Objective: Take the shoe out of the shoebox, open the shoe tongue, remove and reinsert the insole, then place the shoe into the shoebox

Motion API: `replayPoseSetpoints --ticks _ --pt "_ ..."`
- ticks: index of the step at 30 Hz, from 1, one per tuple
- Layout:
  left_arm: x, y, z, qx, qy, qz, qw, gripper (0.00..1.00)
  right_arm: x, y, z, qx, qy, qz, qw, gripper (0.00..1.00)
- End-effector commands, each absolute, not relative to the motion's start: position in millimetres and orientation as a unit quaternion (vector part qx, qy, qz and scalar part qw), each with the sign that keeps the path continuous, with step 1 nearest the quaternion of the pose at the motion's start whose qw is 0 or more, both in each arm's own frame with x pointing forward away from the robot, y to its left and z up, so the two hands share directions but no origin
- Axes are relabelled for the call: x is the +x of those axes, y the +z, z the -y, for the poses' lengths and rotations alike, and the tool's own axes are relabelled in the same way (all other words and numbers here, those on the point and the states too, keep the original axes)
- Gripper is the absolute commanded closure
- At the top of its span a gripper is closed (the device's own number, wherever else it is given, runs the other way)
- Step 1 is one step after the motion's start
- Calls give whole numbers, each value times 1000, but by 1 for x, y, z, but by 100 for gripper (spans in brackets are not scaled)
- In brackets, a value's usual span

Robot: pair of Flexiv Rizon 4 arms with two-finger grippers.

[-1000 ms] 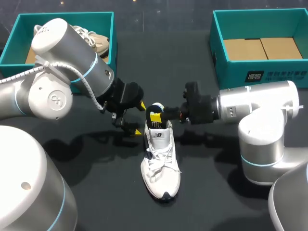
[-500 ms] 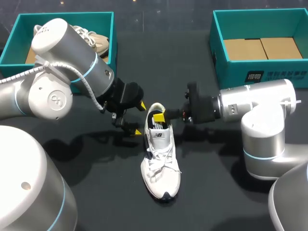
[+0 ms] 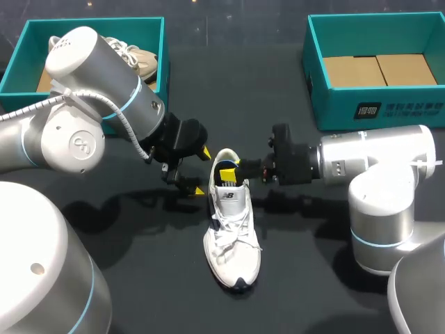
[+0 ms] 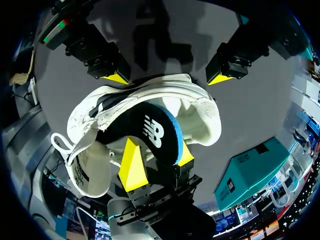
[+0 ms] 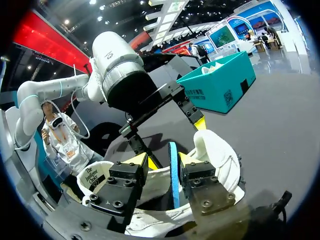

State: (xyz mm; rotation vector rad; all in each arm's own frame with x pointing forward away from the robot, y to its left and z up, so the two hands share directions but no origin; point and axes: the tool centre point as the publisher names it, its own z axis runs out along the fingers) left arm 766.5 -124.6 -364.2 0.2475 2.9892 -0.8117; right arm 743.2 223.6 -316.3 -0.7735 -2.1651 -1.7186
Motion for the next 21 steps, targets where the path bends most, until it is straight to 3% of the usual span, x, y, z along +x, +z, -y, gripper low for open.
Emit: replayPoseSetpoints --ticks 1,6,9,21 --pt "767 -364 124 80 -261 -962 17 0 755 -311 -222 -262 -584 755 140 63" --pt "767 -364 124 80 -261 -962 17 0 765 -311 -224 -255 -584 757 145 75" --pt "767 -364 124 80 -261 -962 17 0 769 -314 -226 -254 -582 758 151 100" --pt "767 -364 124 80 -261 -962 17 0 746 -338 -223 -298 -568 748 172 100"
